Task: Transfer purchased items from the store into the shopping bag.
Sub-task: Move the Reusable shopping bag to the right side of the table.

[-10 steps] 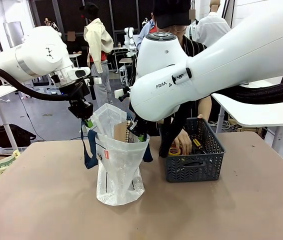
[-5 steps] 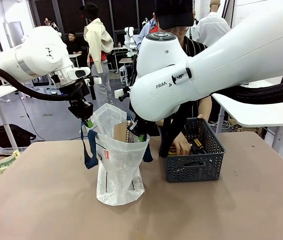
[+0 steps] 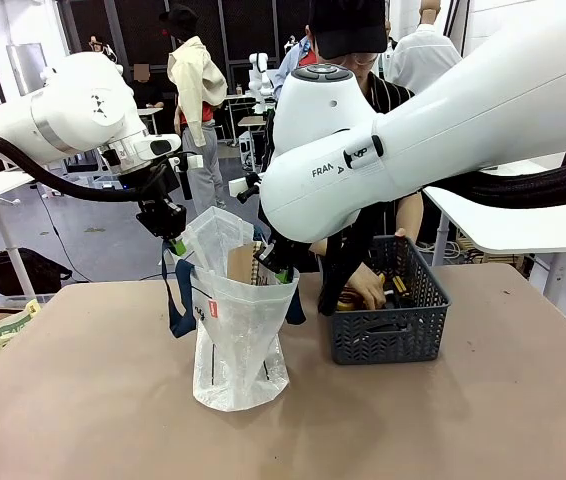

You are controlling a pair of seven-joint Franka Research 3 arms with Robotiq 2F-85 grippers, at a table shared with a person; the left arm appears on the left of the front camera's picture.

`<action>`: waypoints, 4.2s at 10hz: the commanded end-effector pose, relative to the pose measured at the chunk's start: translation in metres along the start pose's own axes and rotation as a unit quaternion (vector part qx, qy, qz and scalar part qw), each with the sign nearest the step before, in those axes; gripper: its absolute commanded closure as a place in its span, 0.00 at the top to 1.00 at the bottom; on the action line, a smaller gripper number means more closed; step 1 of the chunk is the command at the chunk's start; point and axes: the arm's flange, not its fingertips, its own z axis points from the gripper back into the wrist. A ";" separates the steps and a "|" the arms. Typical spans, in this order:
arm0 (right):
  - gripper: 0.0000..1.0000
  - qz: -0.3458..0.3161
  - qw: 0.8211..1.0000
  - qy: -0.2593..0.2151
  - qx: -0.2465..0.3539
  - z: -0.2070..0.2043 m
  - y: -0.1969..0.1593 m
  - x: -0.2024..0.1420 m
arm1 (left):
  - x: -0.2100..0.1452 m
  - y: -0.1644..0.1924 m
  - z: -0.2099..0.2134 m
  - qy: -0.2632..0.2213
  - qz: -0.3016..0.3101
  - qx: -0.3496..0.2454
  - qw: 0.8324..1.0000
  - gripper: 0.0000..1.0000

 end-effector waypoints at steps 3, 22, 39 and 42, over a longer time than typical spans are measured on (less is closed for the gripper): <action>0.00 0.000 1.000 0.000 -0.001 0.001 0.000 -0.001 | -0.002 0.000 0.002 -0.003 0.002 0.001 1.000 0.00; 0.00 0.000 1.000 0.000 -0.001 0.001 0.000 -0.001 | -0.002 0.000 0.002 -0.003 0.002 0.001 1.000 0.00; 0.00 0.000 1.000 0.000 -0.001 0.001 0.000 -0.001 | -0.002 0.000 0.002 -0.003 0.002 0.001 1.000 0.00; 0.00 0.000 1.000 0.000 -0.001 0.001 0.000 -0.001 | -0.002 0.000 0.002 -0.003 0.002 0.001 1.000 0.00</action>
